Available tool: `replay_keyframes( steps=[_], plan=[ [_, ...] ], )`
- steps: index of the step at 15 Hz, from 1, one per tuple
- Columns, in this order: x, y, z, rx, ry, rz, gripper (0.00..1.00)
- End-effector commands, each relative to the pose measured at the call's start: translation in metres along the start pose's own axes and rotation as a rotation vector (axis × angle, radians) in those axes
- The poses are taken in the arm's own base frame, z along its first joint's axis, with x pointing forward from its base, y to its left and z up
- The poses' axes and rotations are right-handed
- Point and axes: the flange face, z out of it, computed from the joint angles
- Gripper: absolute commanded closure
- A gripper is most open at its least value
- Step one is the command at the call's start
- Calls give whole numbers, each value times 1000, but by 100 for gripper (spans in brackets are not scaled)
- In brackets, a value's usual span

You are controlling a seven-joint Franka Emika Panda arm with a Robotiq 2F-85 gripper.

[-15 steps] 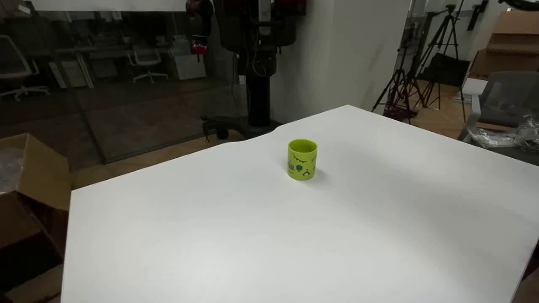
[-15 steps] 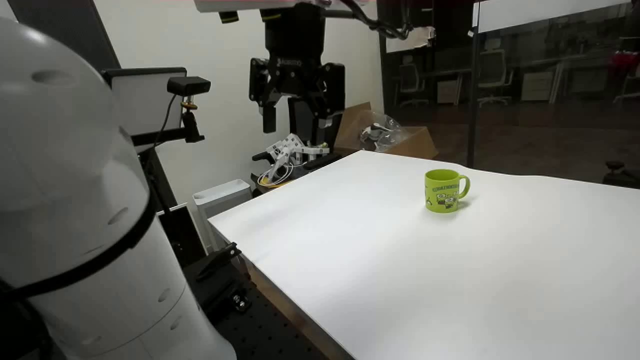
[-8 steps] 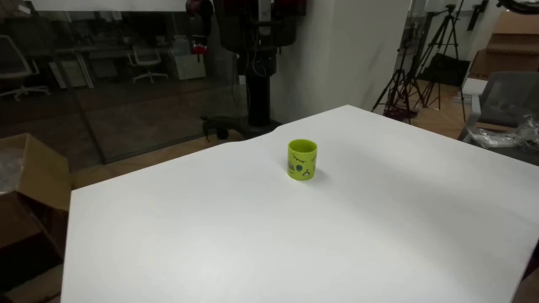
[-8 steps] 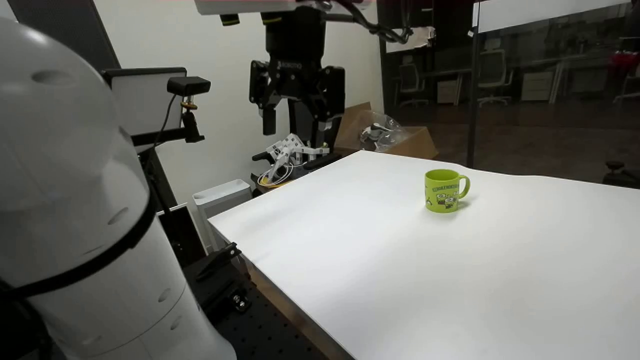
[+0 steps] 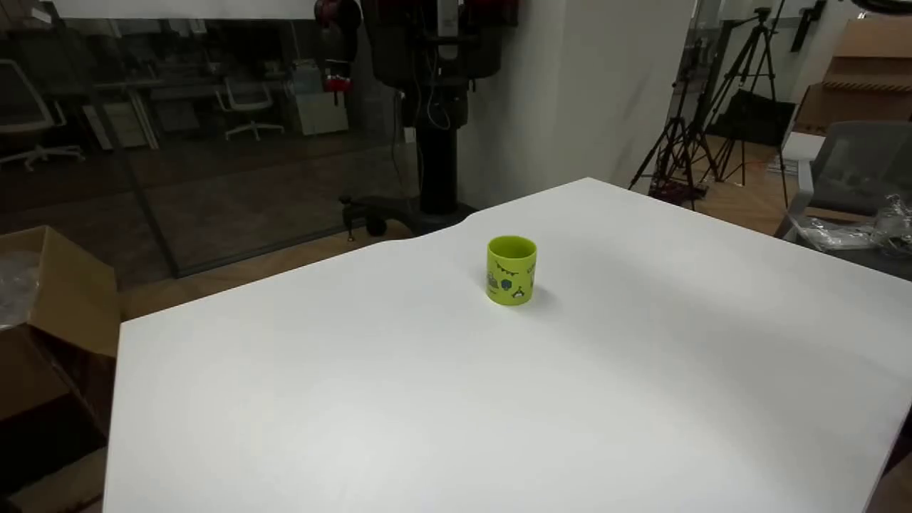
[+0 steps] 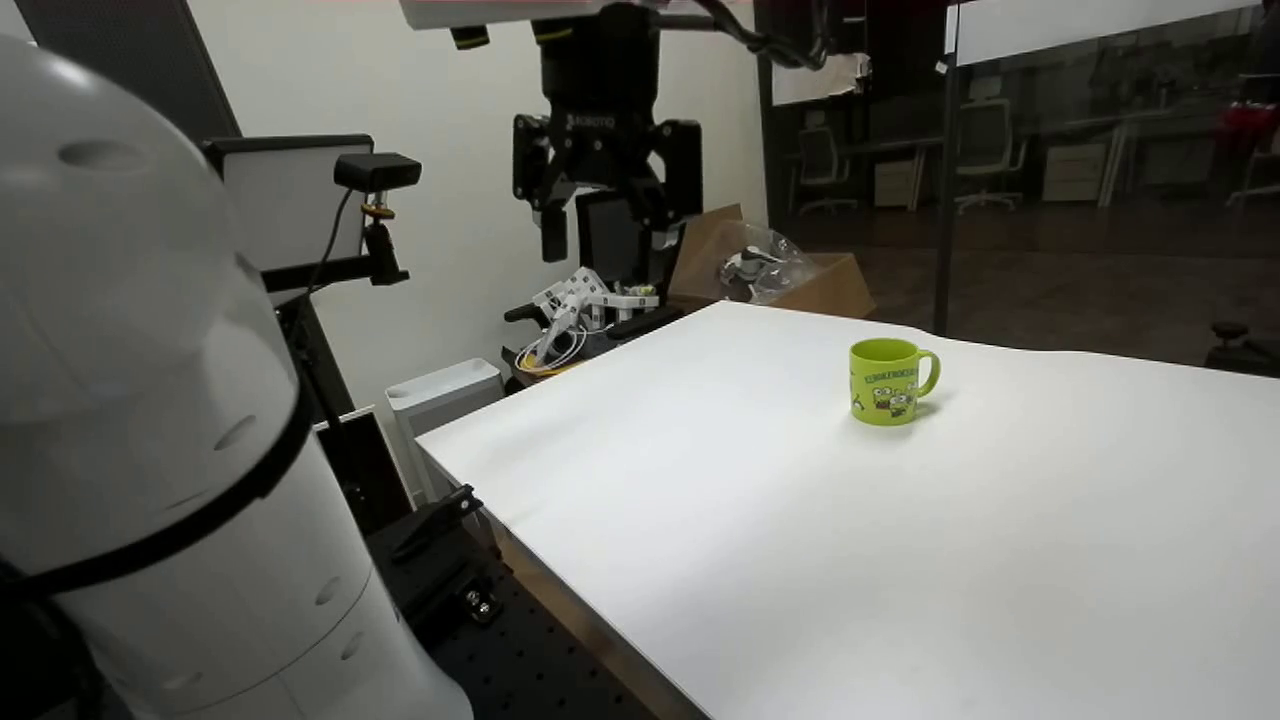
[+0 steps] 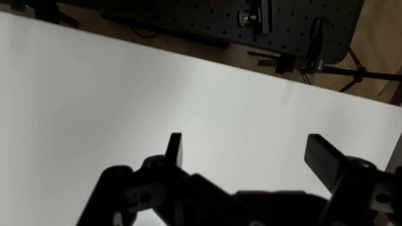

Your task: Move the yellow mug to the left

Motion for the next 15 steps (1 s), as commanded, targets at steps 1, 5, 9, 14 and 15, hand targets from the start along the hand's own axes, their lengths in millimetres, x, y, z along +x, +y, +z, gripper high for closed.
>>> replay_keyframes(
  steps=[1, 5, 9, 14, 15],
  plan=[
    [21, 14, -11, -56, 161, 103, 0],
    [59, 70, -10, -137, 349, 238, 0],
    [63, 88, -4, -164, 392, 271, 0],
    [83, 102, 7, -167, 402, 393, 0],
    [92, 110, 6, -147, 405, 452, 0]
  ],
)
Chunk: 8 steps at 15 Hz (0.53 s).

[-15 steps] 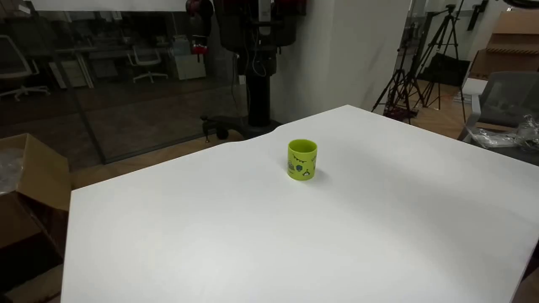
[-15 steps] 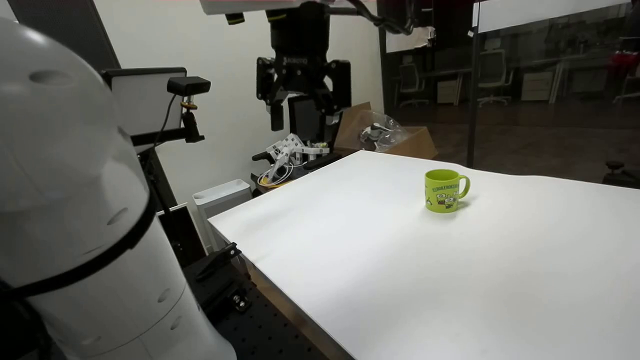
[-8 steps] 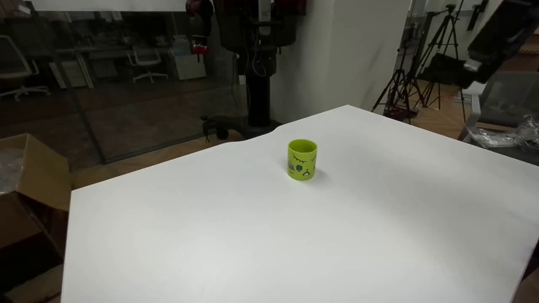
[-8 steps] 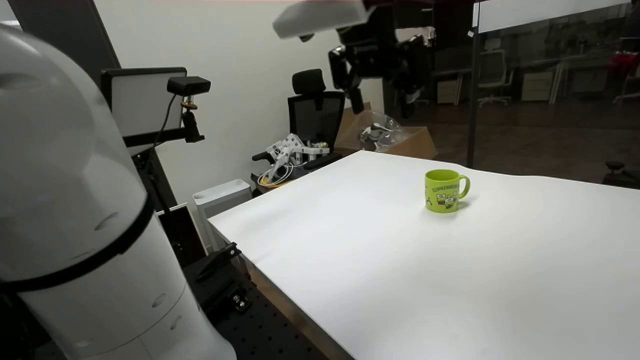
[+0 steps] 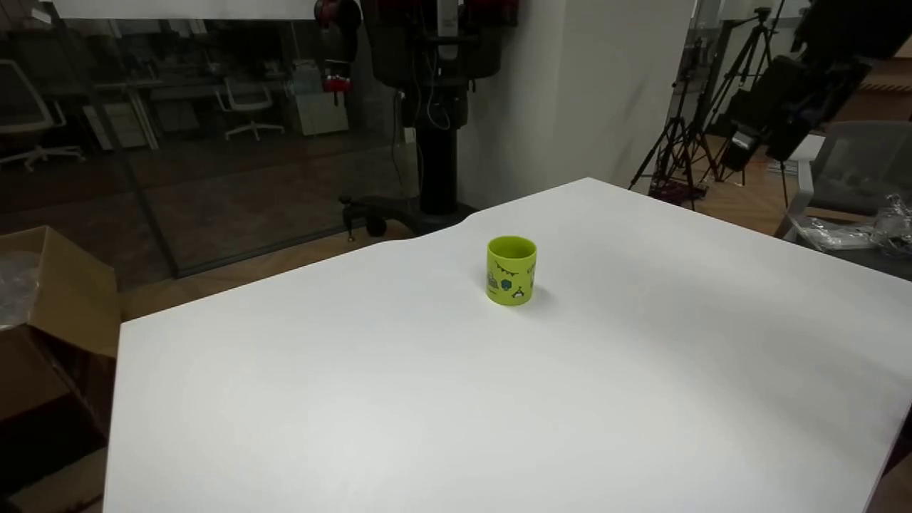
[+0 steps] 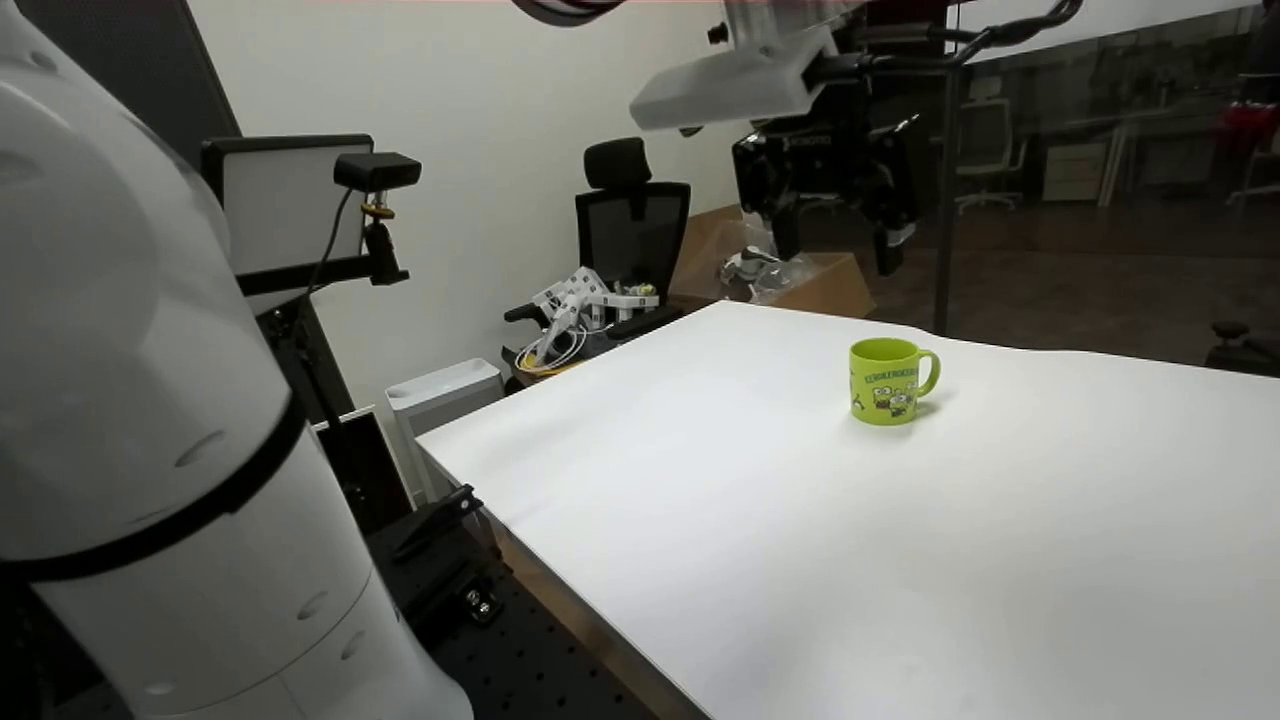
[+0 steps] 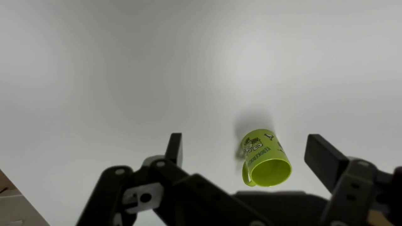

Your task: Move the yellow mug to the left

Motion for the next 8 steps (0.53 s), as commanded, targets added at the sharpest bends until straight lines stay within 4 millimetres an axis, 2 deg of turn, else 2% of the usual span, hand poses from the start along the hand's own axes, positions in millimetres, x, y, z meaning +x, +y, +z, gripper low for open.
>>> replay_keyframes(
  steps=[1, 6, 8],
  plan=[
    [31, 11, 7, -1, 3, 189, 0],
    [101, 56, 41, -61, -88, 385, 0],
    [127, 61, 67, -110, -138, 446, 0]
  ],
)
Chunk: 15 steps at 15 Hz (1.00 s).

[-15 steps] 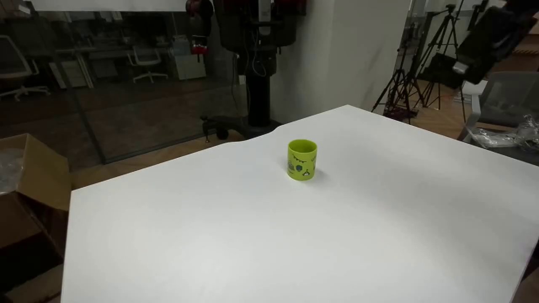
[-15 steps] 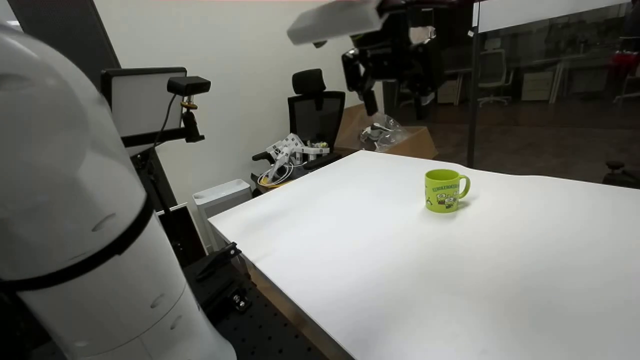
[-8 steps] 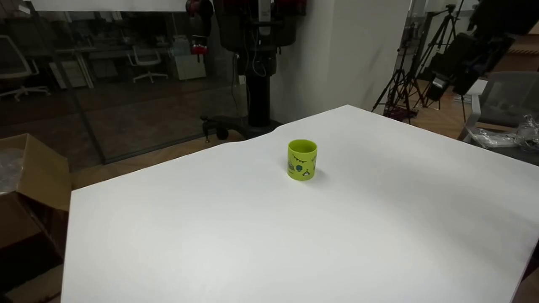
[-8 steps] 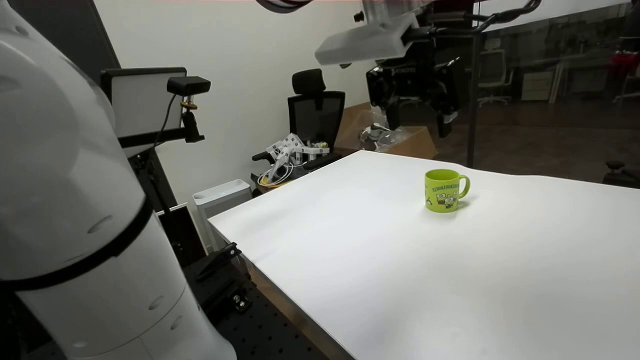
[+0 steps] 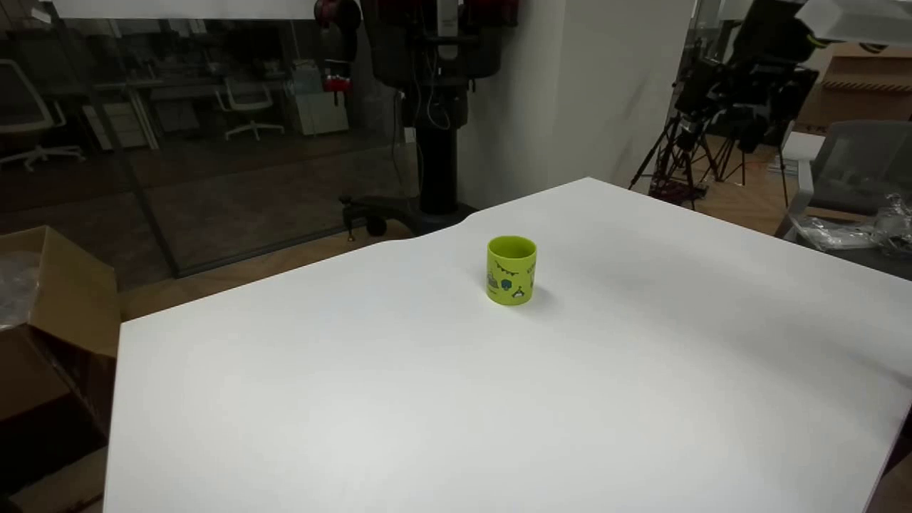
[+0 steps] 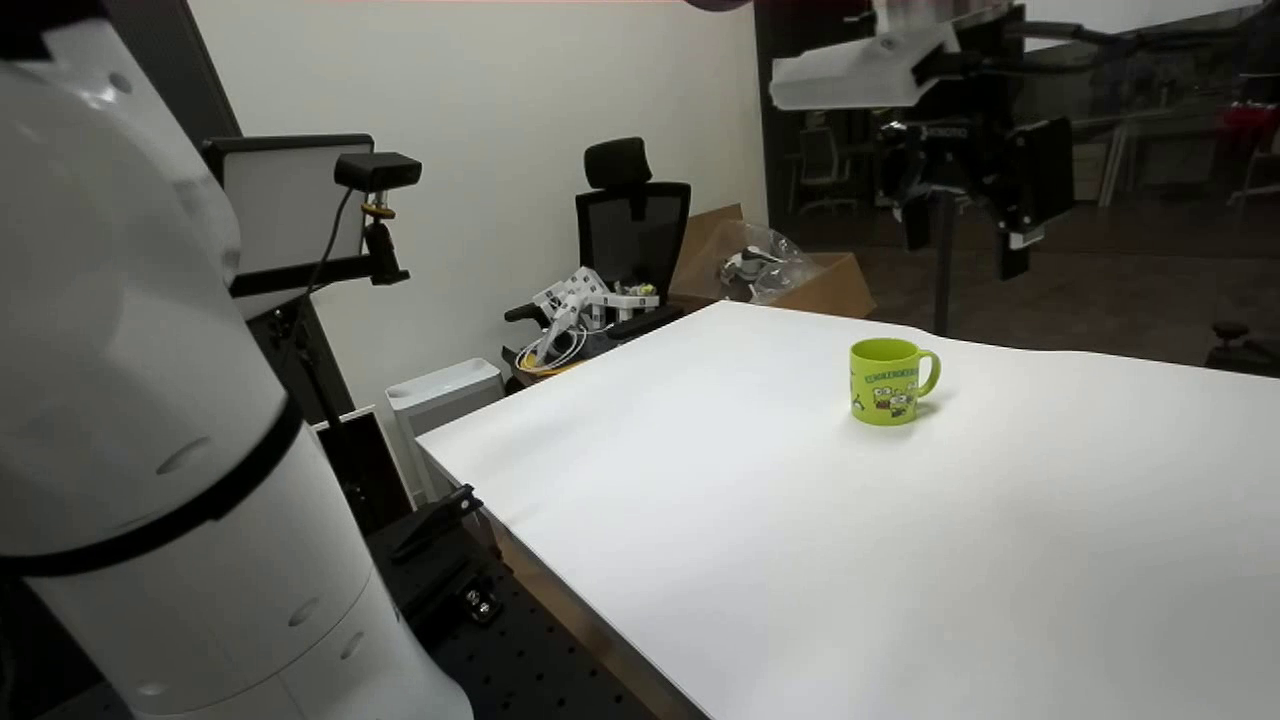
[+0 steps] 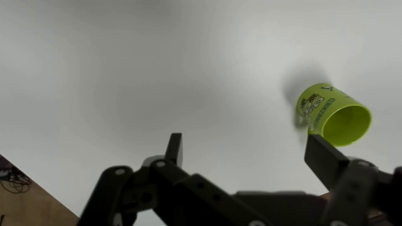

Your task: Move the yellow mug to the left

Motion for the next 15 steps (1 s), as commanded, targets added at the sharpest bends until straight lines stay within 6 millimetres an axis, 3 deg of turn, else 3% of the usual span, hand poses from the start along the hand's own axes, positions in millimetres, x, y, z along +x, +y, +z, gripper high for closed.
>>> replay_keyframes(
  steps=[1, 2, 3, 5, 8, 15],
  plan=[
    [60, -15, 45, -107, -86, 131, 0],
    [65, -19, 51, -148, -100, 159, 0],
    [39, -6, 34, -84, -71, 90, 0],
    [55, -14, 55, -124, -96, 121, 0],
    [62, -21, 63, -123, -96, 109, 0],
    [85, -106, 98, -65, -107, -315, 0]
  ],
)
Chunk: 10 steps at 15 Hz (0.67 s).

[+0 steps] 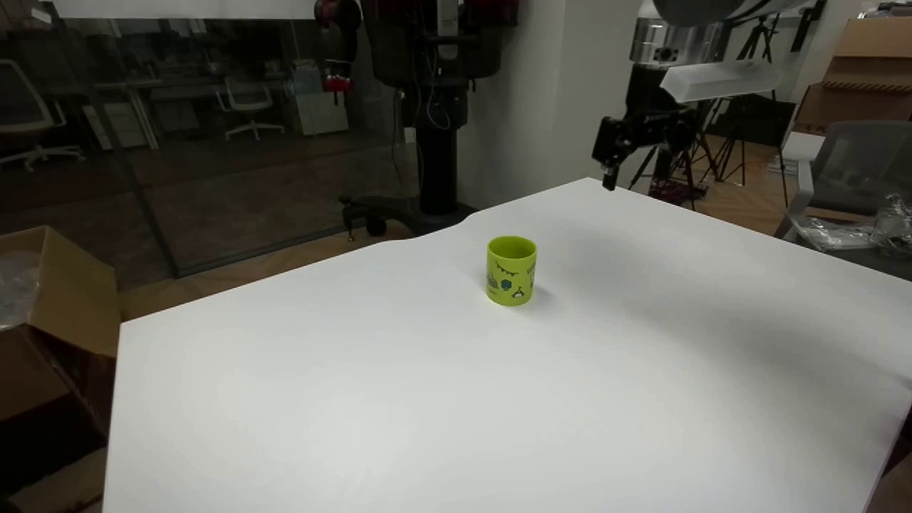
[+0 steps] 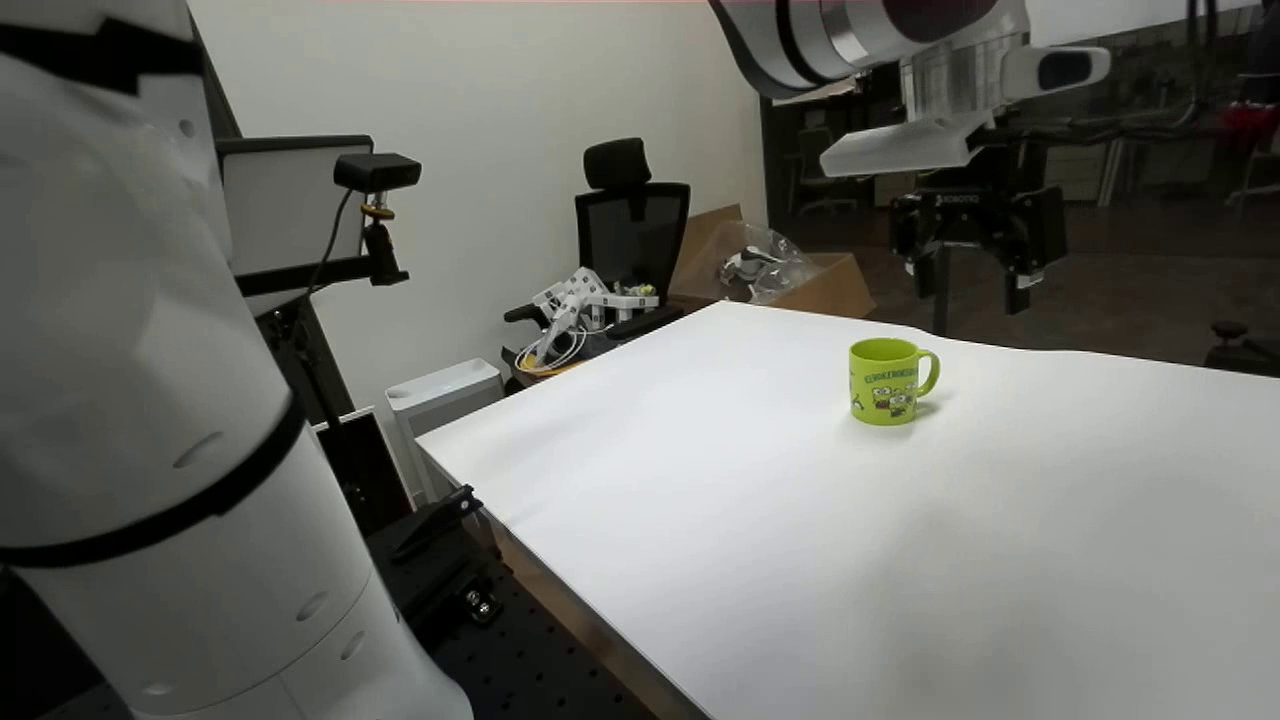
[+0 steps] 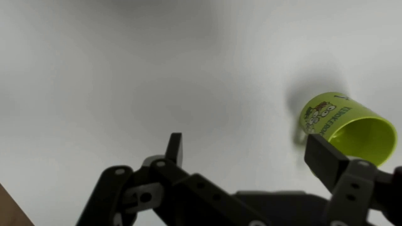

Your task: Move the yellow mug to the left

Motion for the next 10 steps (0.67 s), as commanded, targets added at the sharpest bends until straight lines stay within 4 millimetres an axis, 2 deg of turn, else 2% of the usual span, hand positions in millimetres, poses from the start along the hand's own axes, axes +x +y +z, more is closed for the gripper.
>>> replay_keyframes(
  steps=[1, 3, 5, 6, 8, 10],
  plan=[
    [31, -46, 19, 34, -10, -189, 0],
    [41, -69, 33, 50, -28, -276, 0],
    [53, -81, 45, 56, -19, -331, 0],
    [32, -74, 37, 46, -18, -289, 0],
    [42, -81, 49, 50, -20, -318, 0],
    [46, -81, 53, 51, -19, -325, 0]
  ],
)
